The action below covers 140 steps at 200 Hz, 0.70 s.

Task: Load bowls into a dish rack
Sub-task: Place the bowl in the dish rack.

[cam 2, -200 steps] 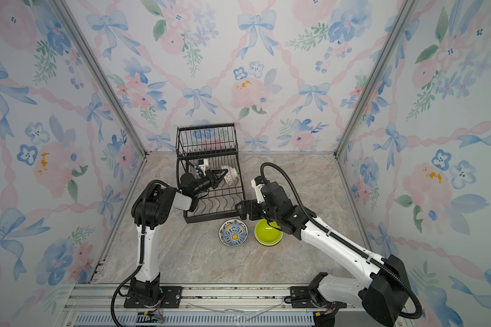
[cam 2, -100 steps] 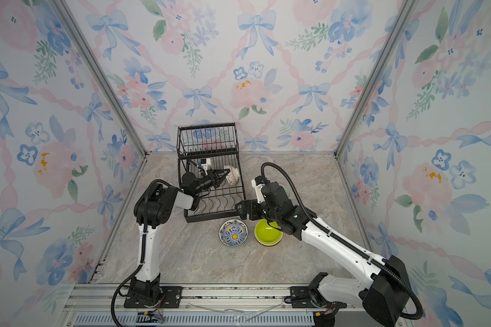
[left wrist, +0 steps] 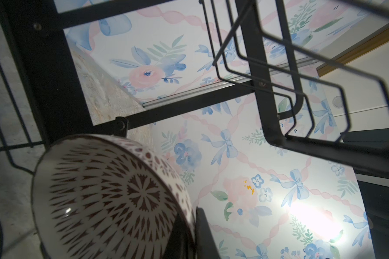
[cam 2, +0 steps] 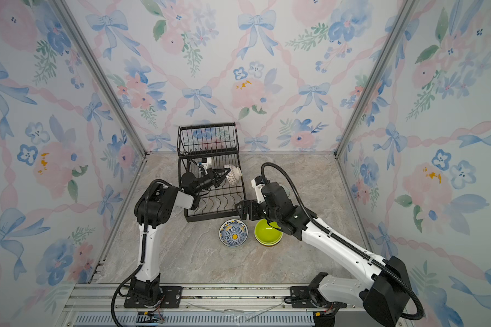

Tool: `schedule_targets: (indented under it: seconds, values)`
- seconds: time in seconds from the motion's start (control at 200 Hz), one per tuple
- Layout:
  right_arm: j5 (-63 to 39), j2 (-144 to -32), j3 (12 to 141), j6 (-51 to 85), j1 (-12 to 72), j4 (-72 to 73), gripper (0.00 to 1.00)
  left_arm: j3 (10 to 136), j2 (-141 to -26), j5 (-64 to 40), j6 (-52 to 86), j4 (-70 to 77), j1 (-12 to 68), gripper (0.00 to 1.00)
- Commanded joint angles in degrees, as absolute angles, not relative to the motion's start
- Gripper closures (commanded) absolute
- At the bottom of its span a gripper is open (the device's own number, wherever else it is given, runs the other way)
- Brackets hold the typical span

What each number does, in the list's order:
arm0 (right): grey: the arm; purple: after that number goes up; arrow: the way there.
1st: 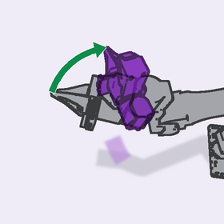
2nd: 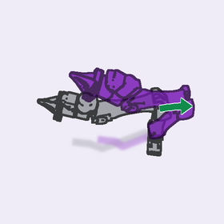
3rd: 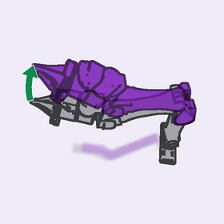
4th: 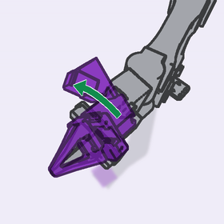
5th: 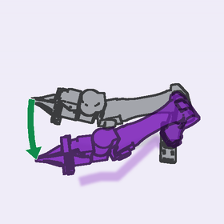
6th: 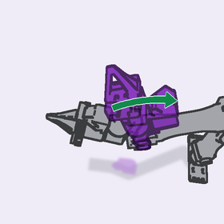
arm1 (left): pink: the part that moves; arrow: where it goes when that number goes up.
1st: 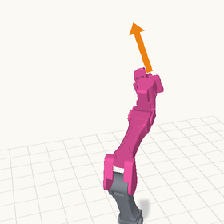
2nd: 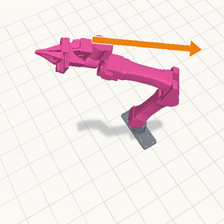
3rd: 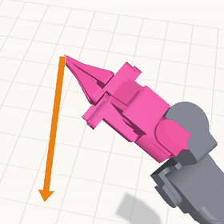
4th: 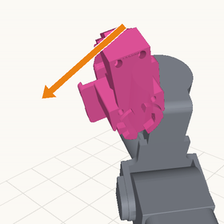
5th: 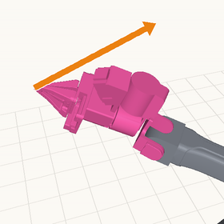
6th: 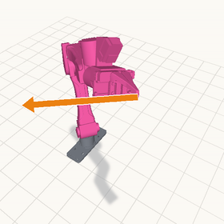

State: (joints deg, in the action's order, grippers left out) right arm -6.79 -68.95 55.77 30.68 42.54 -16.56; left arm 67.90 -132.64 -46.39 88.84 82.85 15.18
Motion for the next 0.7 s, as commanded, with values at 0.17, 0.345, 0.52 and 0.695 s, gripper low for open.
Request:
schedule_targets:
  seconds: [0.17,0.345,0.52,0.695]
  values:
    - [-5.7,-68.0,55.8,31.1,43.6,-16.1,0.04,66.4,-139.8,-46.2,88.0,85.6,14.7,1.00]
    - [-5.7,-68.2,55.9,31.2,43.7,-16.1,0.04,65.4,-140.2,-45.9,87.8,84.0,14.1,1.00]
    - [-5.4,-68.9,56.1,31.6,44.0,-15.9,0.04,64.5,-141.3,-46.1,88.2,84.1,13.4,1.00]
    - [-4.9,-69.7,57.1,31.6,44.6,-16.2,0.04,64.5,-141.8,-46.4,88.2,82.5,12.8,1.00]
